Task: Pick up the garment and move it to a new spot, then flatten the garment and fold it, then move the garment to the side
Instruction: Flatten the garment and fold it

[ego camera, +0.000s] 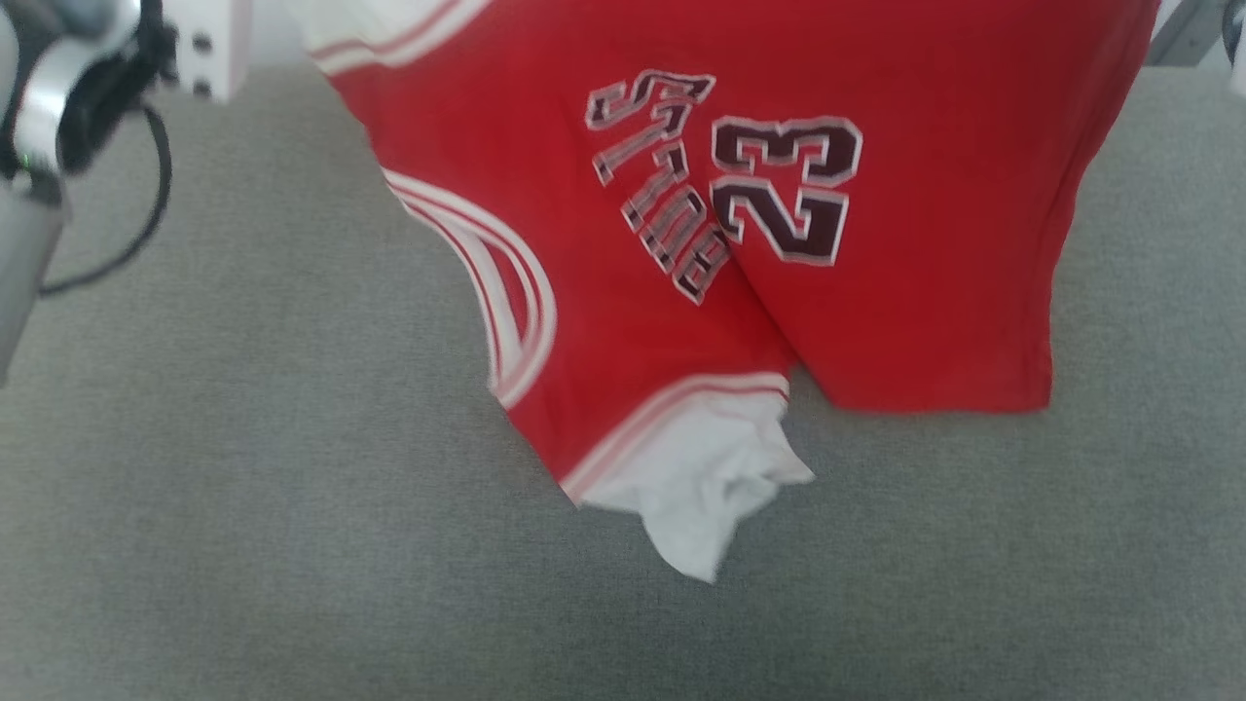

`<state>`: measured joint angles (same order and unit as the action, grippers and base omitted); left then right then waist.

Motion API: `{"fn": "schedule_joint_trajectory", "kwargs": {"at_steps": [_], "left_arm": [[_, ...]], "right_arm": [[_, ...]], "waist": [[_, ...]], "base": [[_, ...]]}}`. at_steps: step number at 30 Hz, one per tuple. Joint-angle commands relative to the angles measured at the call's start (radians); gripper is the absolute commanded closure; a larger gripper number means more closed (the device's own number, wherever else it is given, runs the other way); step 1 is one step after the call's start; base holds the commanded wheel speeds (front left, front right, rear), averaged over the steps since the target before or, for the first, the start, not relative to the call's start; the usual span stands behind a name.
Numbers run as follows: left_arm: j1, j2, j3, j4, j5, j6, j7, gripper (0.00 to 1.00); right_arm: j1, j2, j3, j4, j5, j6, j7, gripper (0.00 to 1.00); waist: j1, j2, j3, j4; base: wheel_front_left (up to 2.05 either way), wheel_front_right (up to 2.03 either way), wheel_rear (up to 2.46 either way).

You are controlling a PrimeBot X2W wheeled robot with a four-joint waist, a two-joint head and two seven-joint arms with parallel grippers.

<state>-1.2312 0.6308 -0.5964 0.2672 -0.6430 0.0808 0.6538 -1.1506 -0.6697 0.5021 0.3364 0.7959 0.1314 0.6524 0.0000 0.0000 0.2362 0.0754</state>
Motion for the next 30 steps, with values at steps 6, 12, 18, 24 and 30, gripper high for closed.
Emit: {"fn": "schedule_joint_trajectory", "kwargs": {"at_steps": [6,12,18,24,30], "left_arm": [[-0.179,-0.07,-0.001,0.188,0.114,-0.006,-0.214,1.0],[-0.378,-0.133,0.003,0.35,0.215,0.022,-0.457,1.0],[-0.524,-0.171,0.004,0.458,0.282,0.054,-0.652,1.0],[-0.528,-0.217,-0.014,0.555,0.275,-0.004,-0.794,1.0],[-0.394,-0.232,-0.065,0.629,0.226,-0.136,-0.722,1.0]], "right_arm": [[-0.115,0.091,-0.029,0.125,-0.117,-0.001,-0.143,1.0],[-0.27,0.166,-0.052,0.295,-0.265,-0.002,-0.38,1.0],[-0.377,0.213,-0.075,0.438,-0.394,-0.002,-0.616,1.0],[-0.378,0.257,-0.027,0.569,-0.437,-0.001,-0.68,1.0],[-0.261,0.238,0.081,0.576,-0.322,-0.001,-0.613,1.0]], "waist": [[0.0,0.0,0.076,-0.029],[0.0,0.0,0.146,-0.033],[0.0,0.0,0.177,-0.024],[0.0,0.0,0.174,-0.004],[0.0,0.0,0.154,0.022]], "base": [[0.0,0.0,0.0],[0.0,0.0,0.0],[0.0,0.0,0.0],[0.0,0.0,0.0],[0.0,0.0,0.0]]}}
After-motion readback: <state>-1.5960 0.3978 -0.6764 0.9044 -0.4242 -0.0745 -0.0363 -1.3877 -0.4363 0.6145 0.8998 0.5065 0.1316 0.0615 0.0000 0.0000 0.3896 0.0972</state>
